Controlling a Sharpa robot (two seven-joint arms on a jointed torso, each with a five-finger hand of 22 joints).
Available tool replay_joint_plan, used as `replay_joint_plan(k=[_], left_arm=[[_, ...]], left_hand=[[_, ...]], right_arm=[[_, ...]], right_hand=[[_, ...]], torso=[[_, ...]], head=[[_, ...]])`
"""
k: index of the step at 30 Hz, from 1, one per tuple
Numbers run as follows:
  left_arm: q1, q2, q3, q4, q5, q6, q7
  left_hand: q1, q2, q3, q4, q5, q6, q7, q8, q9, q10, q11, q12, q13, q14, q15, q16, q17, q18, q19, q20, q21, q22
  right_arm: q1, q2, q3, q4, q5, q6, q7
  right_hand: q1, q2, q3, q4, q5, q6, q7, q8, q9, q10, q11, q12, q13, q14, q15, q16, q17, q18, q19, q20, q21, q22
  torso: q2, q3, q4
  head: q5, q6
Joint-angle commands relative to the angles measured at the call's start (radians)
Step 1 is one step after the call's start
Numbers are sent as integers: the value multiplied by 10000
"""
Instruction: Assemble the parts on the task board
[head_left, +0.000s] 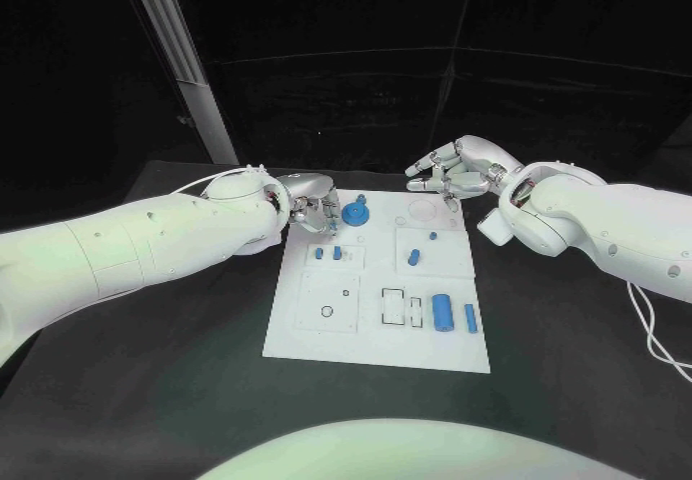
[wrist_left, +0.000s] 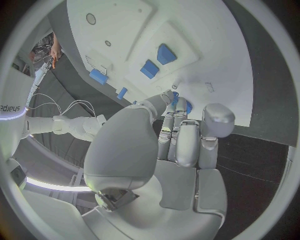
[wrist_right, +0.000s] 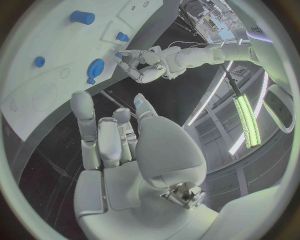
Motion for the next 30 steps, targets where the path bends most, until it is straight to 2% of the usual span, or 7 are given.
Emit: replay_joint_plan(k=[1,14,30], left_arm=[[8,-3,4,-40,103,326,-94],[-25,88,-1,-142,105,657,-126],[-36,164,-3,-45,105,598,-135]], left_hand=[[-83,-47,43,-1,-6,91,-2,-47,-12,81,-16,-63,11,191,-83,38,-9,-69,72,0,30,8],[-107,-70,49,-19,-9,105,-16,-58,-15,110,-24,-85,15,172,-85,0,-91,-62,53,-1,0,-20],[-121,-83,48,-23,-11,103,-18,-66,-17,115,-25,-97,14,169,-85,-4,-99,-64,54,-1,8,-8]], right_arm=[[7,12,5,-14,3,23,113],[-21,31,5,-28,3,23,131],[-26,67,5,-50,3,46,145]], right_hand=[[4,67,-30,-24,54,-74,-14,60,-12,-59,-15,-24,2,94,10,-25,9,183,-60,-12,-40,-35],[4,70,-31,-23,58,-72,-14,63,-11,-59,-15,-22,0,94,10,-28,8,184,-61,-11,-45,-41],[8,75,-30,-24,65,-72,-14,66,-11,-55,-15,-14,3,94,10,-31,5,184,-58,-11,-47,-39]], torso=[[1,9,-4],[-9,6,-3],[-4,5,-4]], head=[[15,-23],[-14,-42],[-7,-48]])
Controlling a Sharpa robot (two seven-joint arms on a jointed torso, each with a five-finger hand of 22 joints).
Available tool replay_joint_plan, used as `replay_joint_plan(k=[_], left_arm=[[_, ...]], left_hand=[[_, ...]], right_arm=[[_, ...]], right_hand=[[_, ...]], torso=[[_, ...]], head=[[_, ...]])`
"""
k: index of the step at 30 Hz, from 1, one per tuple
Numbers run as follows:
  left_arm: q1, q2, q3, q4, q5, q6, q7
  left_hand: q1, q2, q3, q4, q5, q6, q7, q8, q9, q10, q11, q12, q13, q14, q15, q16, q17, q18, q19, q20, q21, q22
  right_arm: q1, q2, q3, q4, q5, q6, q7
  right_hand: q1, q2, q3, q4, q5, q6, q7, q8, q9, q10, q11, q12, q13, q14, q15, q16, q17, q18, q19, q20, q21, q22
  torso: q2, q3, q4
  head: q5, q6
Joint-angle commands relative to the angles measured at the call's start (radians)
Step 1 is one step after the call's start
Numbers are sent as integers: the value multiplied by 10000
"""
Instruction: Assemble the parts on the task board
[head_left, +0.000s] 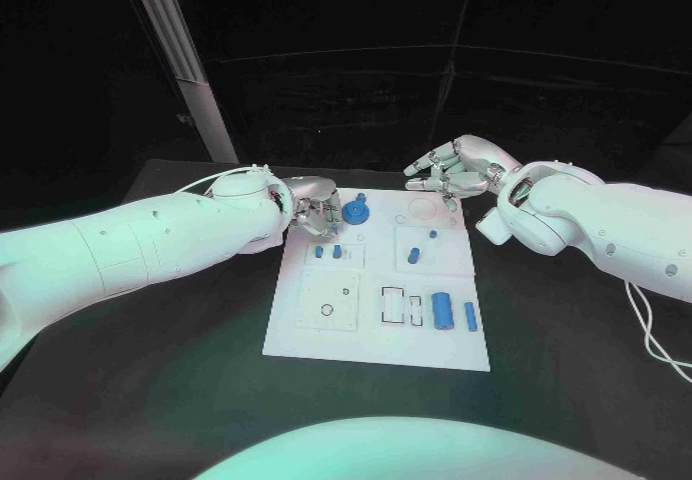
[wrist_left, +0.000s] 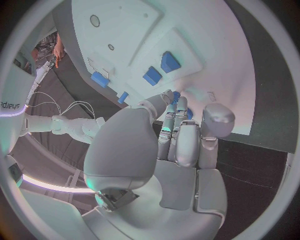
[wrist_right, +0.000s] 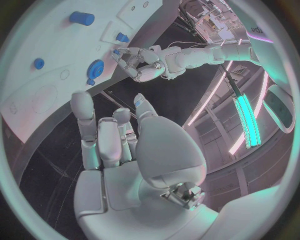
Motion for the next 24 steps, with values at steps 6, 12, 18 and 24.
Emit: replay_joint_plan(k=[6,12,18,24], left_arm=[[-6,16,-3,69,33,162,-107],[-7,-4,-4,57,33,253,-214],[-8,-12,-5,56,33,230,-238],[-8,-34,-5,67,33,150,-216]], left_hand=[[-100,-55,49,-29,-11,66,18,-78,-13,82,11,-63,7,163,-86,-11,-40,-66,55,-2,15,15],[-311,-260,14,-62,-15,-162,95,-292,-97,-172,112,-333,-36,136,-18,-43,-125,-62,7,32,-46,-19],[-413,-355,-27,-77,-18,-337,149,-440,-152,-388,188,-472,-40,113,40,-68,-198,-58,-25,83,-90,-40],[-451,-415,-39,-114,-15,-491,195,-568,-187,-631,260,-605,-47,91,97,-89,-266,-50,-53,133,-132,-62]], right_arm=[[4,33,5,-31,4,69,115],[-1,36,5,-41,4,75,111],[-3,38,5,-49,4,73,109],[-4,37,5,-53,4,71,109]], right_hand=[[7,75,-30,-24,65,-72,-14,66,-11,-55,-15,-15,3,94,10,-31,6,184,-58,-11,-47,-8],[7,75,-30,-24,65,-72,-14,66,-11,-55,-15,-15,3,94,10,-31,6,184,-58,-11,-47,-8],[9,80,-30,-23,70,-73,-14,68,-11,-67,-15,-26,-15,90,10,-44,-11,187,-65,-11,-61,-31],[9,80,-30,-23,70,-73,-14,68,-11,-67,-15,-26,-15,90,10,-44,-11,187,-65,-11,-61,-31]], torso=[[0,3,4],[4,-2,0],[-1,-2,2],[-6,-4,3]], head=[[2,-2],[-6,-23],[1,-30],[-1,-38]])
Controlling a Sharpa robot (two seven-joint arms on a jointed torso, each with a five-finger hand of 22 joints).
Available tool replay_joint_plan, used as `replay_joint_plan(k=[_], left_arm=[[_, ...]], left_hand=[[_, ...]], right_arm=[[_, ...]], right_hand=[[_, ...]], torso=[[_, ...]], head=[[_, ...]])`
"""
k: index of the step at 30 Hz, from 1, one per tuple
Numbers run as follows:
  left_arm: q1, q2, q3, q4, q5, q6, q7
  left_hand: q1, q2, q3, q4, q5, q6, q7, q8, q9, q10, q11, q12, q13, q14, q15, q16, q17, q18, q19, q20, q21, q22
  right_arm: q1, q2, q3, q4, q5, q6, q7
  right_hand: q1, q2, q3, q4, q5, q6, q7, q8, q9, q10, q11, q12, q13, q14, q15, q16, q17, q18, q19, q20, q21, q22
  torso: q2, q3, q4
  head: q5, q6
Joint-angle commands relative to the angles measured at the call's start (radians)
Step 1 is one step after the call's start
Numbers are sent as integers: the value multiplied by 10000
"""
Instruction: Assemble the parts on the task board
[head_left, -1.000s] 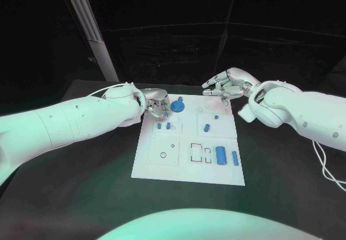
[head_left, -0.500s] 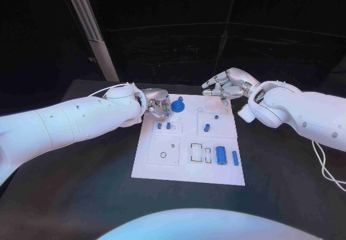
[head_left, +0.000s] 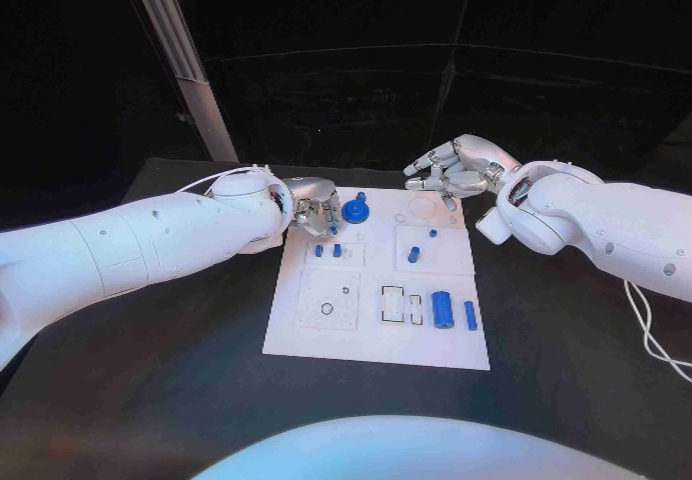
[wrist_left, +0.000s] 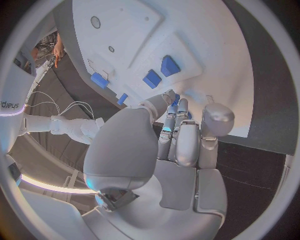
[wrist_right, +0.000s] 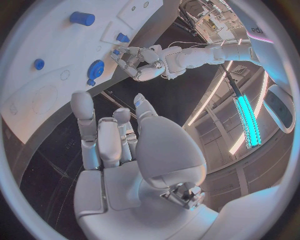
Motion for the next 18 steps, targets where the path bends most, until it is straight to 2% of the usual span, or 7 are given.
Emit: replay_joint_plan(k=[1,8,12,13,15,18], left_arm=[[11,-18,2,23,19,20,-30],[11,-38,2,27,19,-126,23],[11,-62,2,30,15,-206,44],[11,-71,2,30,13,-227,52],[11,-100,3,30,53,-312,84],[10,-181,4,53,180,-495,191]], left_hand=[[-62,-30,-27,-49,-24,-94,5,-68,-15,-115,17,-60,-16,88,104,-50,-30,-49,-5,89,-38,-19],[-70,-61,-34,-78,-22,-219,11,-144,-32,-217,45,-106,-11,74,128,-64,-72,-38,-27,115,-79,-50],[-115,-118,-68,-110,-22,-714,-34,-207,-68,-341,76,-148,1,46,156,-87,-151,-12,-73,150,-170,-120],[-135,-138,-95,-113,-21,-845,-26,-203,-68,-419,94,-175,-2,7,168,-144,-264,18,-135,157,-298,-247],[-176,-177,-181,-118,-30,-1073,-20,-196,-63,-583,125,-210,-2,-62,185,-239,-450,67,-247,174,-527,-467],[-229,-199,-324,-107,-35,-1264,0,-188,-56,-777,154,-220,2,-126,204,-321,-611,118,-362,195,-778,-704]], right_arm=[[19,4,5,-6,4,56,104],[18,4,5,-11,4,57,101],[17,1,5,-14,4,68,67],[17,1,5,-17,4,68,54],[17,1,5,-34,2,50,6],[17,1,5,-101,-106,-3,-63]], right_hand=[[9,80,-30,-23,31,-73,-14,68,-11,-67,-15,-26,-15,90,10,-44,-10,188,-65,-11,-61,-9],[9,80,-30,-23,31,-73,-14,68,-11,-67,-15,-26,-15,90,10,-44,-10,188,-65,-11,-61,-9],[13,79,-35,-25,38,-87,-10,66,-14,-183,-11,-141,-154,69,13,-99,-78,216,-132,-11,-158,-180],[21,84,-37,-25,42,-105,-3,64,-17,-473,0,-444,-489,35,20,-153,-135,243,-216,-13,-271,-358],[66,111,-35,-26,48,-142,12,73,-21,-1370,20,-1488,-1608,-167,51,-524,-561,399,-671,-9,-895,-1347],[305,151,49,-124,39,-125,33,121,-15,-1635,27,-2222,-2268,-509,53,-1220,-1335,459,-921,5,-1378,-1866]], torso=[[-3,-5,0],[0,-1,-4],[1,-3,-5],[-1,-1,-6],[-2,-1,-6],[-1,-11,0]], head=[[-1,-3],[-6,-6],[-4,1],[-8,4],[-19,11],[-39,15]])
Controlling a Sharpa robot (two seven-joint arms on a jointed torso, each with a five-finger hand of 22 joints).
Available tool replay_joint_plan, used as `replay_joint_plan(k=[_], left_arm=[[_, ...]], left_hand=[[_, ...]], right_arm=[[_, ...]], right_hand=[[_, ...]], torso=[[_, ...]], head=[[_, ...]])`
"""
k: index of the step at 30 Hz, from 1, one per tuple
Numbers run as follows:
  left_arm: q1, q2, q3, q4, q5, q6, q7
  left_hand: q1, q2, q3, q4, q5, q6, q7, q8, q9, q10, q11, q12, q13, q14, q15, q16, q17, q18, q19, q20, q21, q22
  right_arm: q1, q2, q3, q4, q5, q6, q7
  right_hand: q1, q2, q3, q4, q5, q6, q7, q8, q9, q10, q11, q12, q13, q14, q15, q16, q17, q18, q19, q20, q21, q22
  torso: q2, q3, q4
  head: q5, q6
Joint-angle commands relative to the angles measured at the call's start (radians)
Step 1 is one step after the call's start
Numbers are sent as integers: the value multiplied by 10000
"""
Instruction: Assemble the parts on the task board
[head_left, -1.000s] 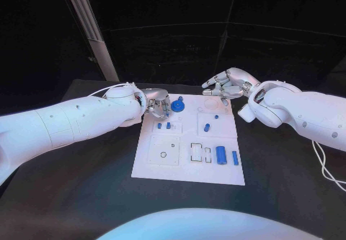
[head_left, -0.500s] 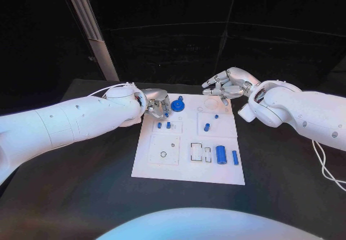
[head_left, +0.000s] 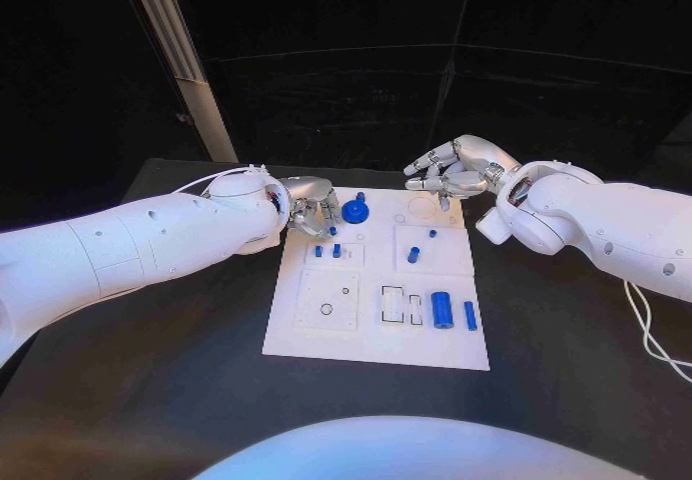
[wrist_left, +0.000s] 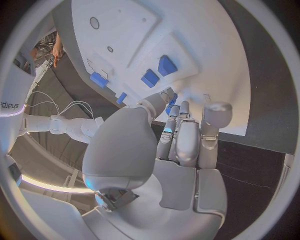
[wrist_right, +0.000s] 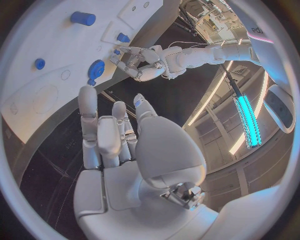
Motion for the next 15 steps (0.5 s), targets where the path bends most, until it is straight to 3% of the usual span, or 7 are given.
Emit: replay_joint_plan(k=[1,4,6,9,12,15], left_arm=[[10,-95,3,38,265,-392,223],[10,-260,5,72,1186,-617,580],[10,-364,5,102,1859,-735,836],[12,-654,6,211,3721,-1118,1600],[17,-894,6,302,5392,-1358,2573],[23,-1104,5,437,7147,-1439,3622]], left_hand=[[-67,-29,-141,13,-35,-153,18,-9,4,-192,6,-59,8,-72,54,-127,-166,142,-127,19,-237,-226],[-69,-3,-379,38,-30,-301,71,8,14,-621,77,-116,-4,-419,103,-659,-1068,326,-573,66,-1192,-1162],[-42,32,-462,44,-28,-343,107,12,16,-731,94,-98,1,-503,119,-794,-1278,374,-688,81,-1457,-1409],[5,156,-676,87,-24,-233,227,84,42,-861,114,82,23,-808,143,-1277,-2035,531,-1081,112,-2355,-2239],[-2,282,-732,142,-18,-131,307,128,50,-711,110,302,62,-889,146,-1369,-2154,562,-1185,119,-2613,-2453],[71,473,-695,167,-16,-4,400,178,49,-719,188,520,55,-1588,220,-2154,-3343,578,-1574,177,-3077,-2758]], right_arm=[[19,-2,5,-81,-185,-14,-66],[20,-51,5,-202,-797,38,-225],[20,-112,5,-239,-1244,105,-337],[21,-311,5,-261,-2576,300,-670],[21,-487,4,-224,-3965,525,-1094],[19,-613,3,-144,-5447,613,-1452]], right_hand=[[301,52,124,-192,-7,-2,20,100,2,-218,-5,-709,-640,-193,2,-421,-443,141,-80,-1,-257,-220],[669,98,427,-450,-192,255,-7,227,28,-137,-38,-1753,-1663,-214,-21,-692,-699,146,26,-30,-452,-353],[818,101,548,-570,-242,487,-66,350,69,-182,-65,-2068,-1937,-223,-55,-793,-807,146,60,-46,-490,-380],[1036,48,904,-864,-356,702,-47,447,66,-87,-31,-3217,-2924,-244,-37,-1146,-1181,146,147,-83,-599,-456],[1027,-38,1260,-1080,-507,817,-47,436,15,112,38,-4353,-3907,-230,-16,-1425,-1476,139,207,-61,-683,-512],[974,-146,1516,-1220,-583,941,-44,437,-15,296,64,-5092,-4562,-206,28,-1473,-1531,141,215,-28,-710,-527]], torso=[[-1,-10,3],[-10,-11,4],[-12,-11,12],[-11,-16,16],[-10,-16,2],[10,-22,-31]], head=[[-29,8],[-15,24],[-24,36],[-142,57],[-238,131],[-350,235]])
